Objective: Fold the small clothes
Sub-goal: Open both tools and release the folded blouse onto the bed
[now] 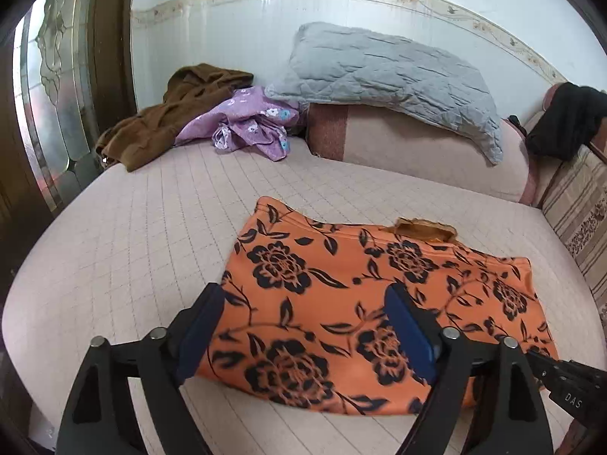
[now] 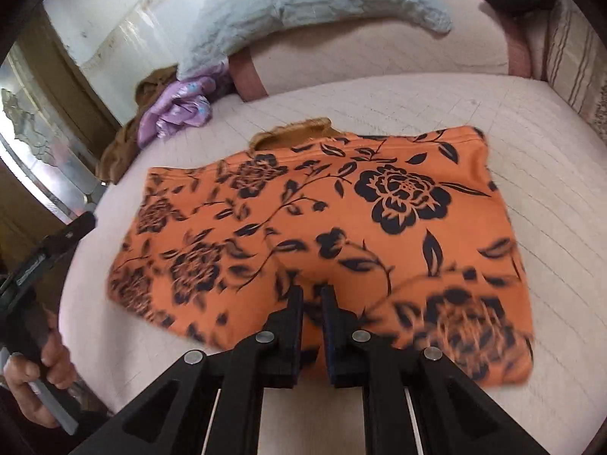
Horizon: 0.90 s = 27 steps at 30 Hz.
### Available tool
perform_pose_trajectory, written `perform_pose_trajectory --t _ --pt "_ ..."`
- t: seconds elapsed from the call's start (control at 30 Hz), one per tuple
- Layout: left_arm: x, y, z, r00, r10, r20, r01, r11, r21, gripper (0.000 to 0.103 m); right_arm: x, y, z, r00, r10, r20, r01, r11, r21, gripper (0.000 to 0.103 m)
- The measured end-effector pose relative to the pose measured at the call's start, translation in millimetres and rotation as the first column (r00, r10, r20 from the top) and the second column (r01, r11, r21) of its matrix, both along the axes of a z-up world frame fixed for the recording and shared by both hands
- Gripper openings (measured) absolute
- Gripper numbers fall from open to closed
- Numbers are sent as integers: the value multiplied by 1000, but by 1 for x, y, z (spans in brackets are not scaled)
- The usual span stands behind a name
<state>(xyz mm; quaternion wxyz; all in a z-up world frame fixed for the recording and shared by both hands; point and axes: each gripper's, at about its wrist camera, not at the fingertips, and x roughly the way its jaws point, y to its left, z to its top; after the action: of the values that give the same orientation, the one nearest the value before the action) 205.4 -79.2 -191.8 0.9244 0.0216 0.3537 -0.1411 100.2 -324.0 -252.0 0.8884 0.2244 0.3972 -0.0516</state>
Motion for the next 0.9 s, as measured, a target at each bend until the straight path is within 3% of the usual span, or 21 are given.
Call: perform_pose_trajectory --t 0.07,0.2,0.33,0.57,0.9 --pt "-11 -5 0 1000 7 15 -8 1000 23 91 -9 3 6 1000 -17 17 18 999 -34 12" --pt "-23 -20 -2 999 -3 50 -1 996 84 94 -4 2 0 998 -54 14 55 997 -57 27" --pt "-25 -29 -6 998 -32 60 25 993 115 94 10 -5 -9 998 -63 -24 62 996 -59 27" --pt "-17 -27 -11 998 -36 44 32 995 94 94 31 2 -13 998 -58 -36 53 991 -122 27" --pt "-3 6 -13 995 62 77 -71 990 119 94 36 25 -9 1000 15 12 -13 987 -161 27"
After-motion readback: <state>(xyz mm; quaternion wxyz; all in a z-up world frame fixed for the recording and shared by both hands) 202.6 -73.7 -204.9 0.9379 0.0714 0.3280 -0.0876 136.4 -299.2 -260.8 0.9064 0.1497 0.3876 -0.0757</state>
